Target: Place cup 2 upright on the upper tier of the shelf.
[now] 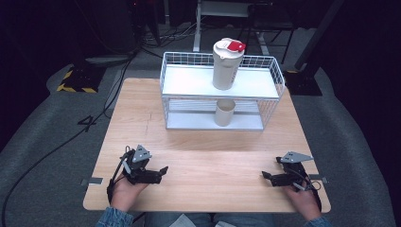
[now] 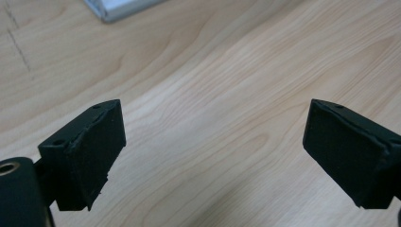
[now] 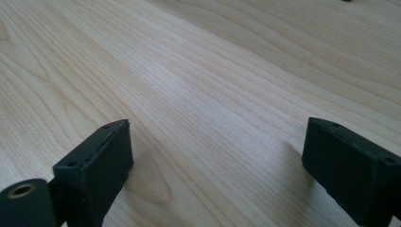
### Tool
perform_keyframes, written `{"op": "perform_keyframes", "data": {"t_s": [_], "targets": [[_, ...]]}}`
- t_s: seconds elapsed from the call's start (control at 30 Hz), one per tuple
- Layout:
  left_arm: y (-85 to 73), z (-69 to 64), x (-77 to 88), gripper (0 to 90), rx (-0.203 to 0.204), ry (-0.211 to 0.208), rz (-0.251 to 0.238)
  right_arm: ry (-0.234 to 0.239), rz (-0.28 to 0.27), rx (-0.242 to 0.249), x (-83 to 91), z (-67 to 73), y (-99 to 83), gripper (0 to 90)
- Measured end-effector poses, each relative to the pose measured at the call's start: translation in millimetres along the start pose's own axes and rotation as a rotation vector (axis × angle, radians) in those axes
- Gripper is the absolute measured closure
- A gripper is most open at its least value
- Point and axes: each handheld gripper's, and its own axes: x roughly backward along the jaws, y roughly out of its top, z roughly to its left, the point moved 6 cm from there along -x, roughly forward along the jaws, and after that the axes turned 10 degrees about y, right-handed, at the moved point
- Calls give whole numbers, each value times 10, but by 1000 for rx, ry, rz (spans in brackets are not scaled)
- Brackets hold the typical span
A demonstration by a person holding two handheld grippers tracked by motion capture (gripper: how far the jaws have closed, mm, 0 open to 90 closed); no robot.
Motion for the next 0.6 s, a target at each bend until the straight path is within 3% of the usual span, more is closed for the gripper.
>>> {"op": "perform_keyframes", "data": {"t_s": [0.17,0.2,0.23,0.33,0.47,0.6], "targets": [[-118,63,-107,73,1,16,46,0,0,0,0,0,0,98],[-144,97,-129,73,-17,32,57,0,0,1,0,-1,0,98],[-175,104,-151,73,-4,38,71,0,0,0,0,0,0,98],[-251,173,-201,74,-20,70,105,0,0,0,0,0,0,98],[-283,226,-220,50,9,71,102,0,0,1,0,0,0,98],[-289,244,-245,0,6,69,92,1,-1,1,0,0,0,98]]}}
